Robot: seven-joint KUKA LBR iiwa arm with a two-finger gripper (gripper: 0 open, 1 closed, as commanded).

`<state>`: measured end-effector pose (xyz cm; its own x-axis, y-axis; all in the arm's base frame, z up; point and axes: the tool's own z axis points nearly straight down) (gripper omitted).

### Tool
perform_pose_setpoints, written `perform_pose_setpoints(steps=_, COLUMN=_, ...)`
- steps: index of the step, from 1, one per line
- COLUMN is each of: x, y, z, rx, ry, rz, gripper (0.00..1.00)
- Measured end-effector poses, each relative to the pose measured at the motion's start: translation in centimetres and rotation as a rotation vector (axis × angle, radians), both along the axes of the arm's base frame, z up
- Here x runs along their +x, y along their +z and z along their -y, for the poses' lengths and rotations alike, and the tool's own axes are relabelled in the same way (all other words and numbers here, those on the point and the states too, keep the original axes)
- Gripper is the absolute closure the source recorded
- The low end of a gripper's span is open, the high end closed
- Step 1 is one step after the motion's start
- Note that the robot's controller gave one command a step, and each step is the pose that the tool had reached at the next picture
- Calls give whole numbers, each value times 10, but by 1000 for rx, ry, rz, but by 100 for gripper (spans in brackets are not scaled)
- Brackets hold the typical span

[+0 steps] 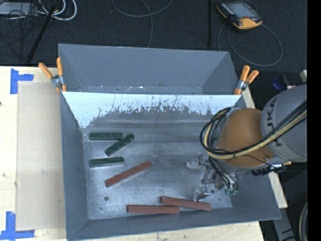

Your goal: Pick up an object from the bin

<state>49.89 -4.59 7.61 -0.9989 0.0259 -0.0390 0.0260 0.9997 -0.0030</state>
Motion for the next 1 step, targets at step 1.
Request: perform_pose_setpoints(steps=1, x=0, y=0, z=0, rx=0, ry=1, rz=0, gripper=0)
